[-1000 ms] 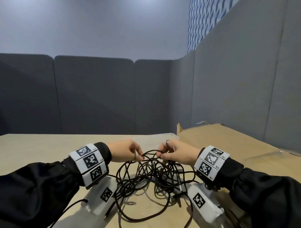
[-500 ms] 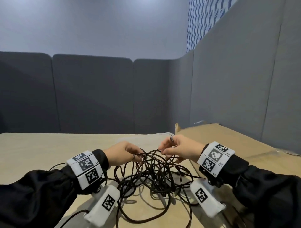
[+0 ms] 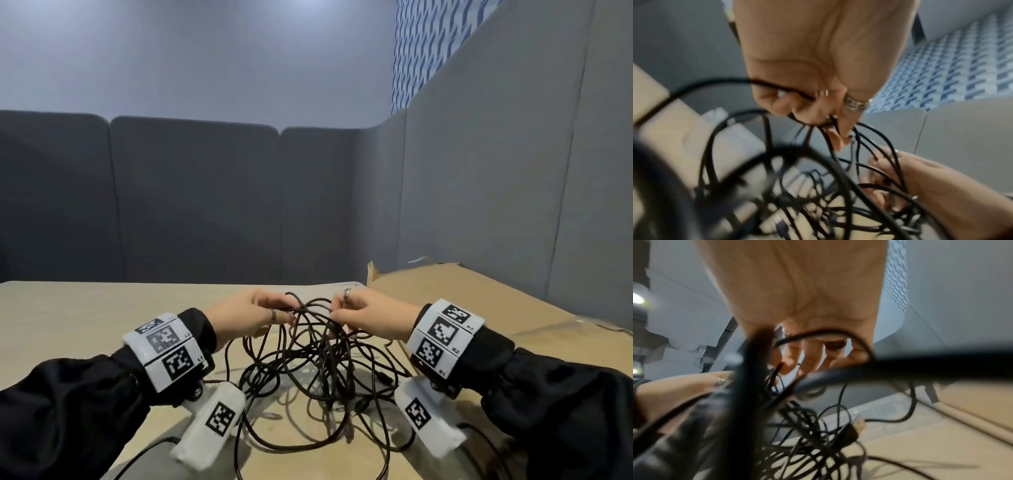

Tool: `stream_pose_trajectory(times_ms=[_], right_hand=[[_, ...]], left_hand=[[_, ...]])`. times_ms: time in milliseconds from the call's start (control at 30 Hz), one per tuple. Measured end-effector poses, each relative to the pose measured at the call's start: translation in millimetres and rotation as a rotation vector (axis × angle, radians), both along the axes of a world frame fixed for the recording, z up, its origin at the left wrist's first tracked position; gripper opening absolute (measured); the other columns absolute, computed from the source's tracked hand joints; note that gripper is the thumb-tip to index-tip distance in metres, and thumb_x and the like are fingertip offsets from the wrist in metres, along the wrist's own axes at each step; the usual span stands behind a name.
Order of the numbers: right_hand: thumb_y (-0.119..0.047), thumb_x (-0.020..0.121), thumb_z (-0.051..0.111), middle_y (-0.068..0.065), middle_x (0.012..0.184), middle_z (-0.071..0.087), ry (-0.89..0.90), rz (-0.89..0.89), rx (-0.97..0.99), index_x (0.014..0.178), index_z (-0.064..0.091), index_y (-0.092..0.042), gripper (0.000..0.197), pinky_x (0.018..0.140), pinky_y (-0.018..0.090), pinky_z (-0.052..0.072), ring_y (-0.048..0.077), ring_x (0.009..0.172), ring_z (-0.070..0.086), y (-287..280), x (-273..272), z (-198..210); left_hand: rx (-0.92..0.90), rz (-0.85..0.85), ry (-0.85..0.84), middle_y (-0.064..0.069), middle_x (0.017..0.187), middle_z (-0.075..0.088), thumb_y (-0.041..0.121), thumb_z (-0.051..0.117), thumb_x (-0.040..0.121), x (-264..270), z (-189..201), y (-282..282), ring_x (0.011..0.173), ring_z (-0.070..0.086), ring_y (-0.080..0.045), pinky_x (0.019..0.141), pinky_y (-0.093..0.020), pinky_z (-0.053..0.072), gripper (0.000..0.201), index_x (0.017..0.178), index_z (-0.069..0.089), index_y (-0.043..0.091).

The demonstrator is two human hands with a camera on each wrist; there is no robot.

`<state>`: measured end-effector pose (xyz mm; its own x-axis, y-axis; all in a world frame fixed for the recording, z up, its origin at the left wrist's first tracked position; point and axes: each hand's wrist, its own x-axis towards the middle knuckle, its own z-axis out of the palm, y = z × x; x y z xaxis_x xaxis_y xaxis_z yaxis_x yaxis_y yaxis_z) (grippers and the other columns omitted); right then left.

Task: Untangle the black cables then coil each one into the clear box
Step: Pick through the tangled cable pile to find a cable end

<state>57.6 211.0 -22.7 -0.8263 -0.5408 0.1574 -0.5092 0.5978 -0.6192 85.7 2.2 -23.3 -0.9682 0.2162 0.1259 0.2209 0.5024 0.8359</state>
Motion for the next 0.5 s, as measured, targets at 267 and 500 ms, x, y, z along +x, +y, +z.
stream_pose_trajectory(times_ms=[267,500], right_hand=[[-0.017,0.093,0.056,0.007,0.075,0.065,0.027,0.001,-0.381,0.078,0.058,-0.020,0.015,0.073,0.037,0.049,0.023,0.075,0.061,-6.0,3.3,8.3],[-0.012,0.092,0.052,-0.006,0.065,0.063,0.061,-0.124,-0.398,0.074,0.054,-0.016,0.019,0.056,0.027,0.043,0.012,0.058,0.054,-15.8,5.9,20.7]], left_hand=[[-0.161,0.080,0.285,0.011,0.104,0.064,0.052,0.067,0.067,2.0,19.0,-14.6,0.101,0.060,-0.005,0.086,-0.022,0.044,0.038,0.098,0.059,0.031],[-0.568,-0.121,0.298,0.020,0.099,0.058,0.027,0.075,0.076,-12.0,6.2,0.4,0.075,0.054,0.008,0.073,-0.014,0.043,0.031,0.100,0.055,0.032]])
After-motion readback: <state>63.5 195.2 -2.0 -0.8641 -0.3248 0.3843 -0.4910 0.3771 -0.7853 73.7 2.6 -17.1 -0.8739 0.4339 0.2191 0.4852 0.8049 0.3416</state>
